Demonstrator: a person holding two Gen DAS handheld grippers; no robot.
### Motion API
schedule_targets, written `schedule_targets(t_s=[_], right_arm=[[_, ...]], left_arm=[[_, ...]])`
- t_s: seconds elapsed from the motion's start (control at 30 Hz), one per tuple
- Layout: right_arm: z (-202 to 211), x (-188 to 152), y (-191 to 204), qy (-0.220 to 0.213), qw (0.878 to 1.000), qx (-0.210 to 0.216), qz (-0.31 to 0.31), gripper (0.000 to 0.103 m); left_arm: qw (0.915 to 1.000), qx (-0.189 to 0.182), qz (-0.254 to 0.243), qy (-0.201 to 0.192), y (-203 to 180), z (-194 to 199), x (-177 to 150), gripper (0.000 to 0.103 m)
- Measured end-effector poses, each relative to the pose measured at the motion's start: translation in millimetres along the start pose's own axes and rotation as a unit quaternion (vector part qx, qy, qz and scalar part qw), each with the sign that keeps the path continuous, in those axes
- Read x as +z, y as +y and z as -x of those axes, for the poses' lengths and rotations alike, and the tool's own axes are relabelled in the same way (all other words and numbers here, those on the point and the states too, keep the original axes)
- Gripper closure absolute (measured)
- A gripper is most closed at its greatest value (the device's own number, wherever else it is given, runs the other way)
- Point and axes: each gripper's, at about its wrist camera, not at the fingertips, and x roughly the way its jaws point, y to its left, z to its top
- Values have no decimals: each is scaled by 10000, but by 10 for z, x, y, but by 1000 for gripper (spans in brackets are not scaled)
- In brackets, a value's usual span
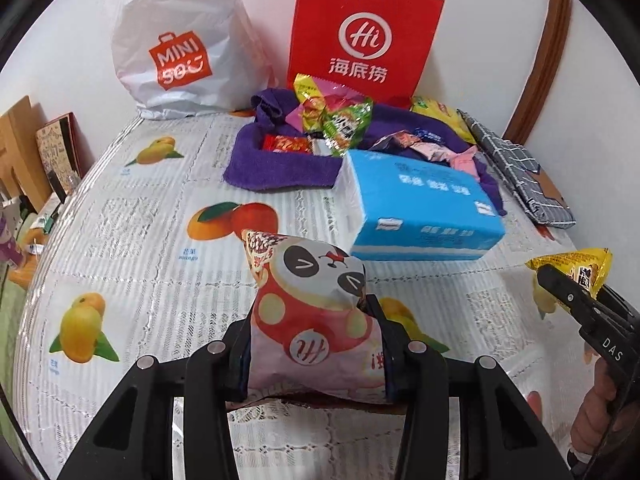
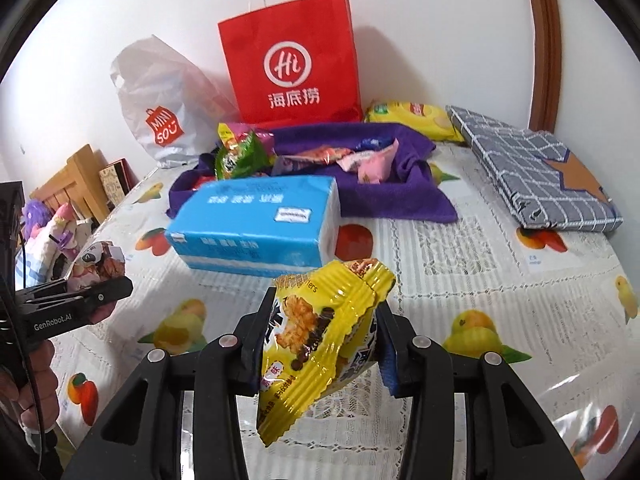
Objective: Organize snacks
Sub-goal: 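Lift both held packets and carry them over the purple towel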
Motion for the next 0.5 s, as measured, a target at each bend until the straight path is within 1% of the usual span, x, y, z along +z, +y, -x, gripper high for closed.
schedule_targets(t_s=[0.07,0.27,0.5], right_arm=[[59,39,25,-27,10000,27,20,60],[255,187,84,-197,9998,51,-12,60],[341,340,154,-255,9996,40,69,60]], left_arm=[[10000,-35,-24,-7,-24,57,28,59],[9997,-51,-152,-192,-103,277,142,59],[9990,-50,-298,-316,-181,432,309,59]])
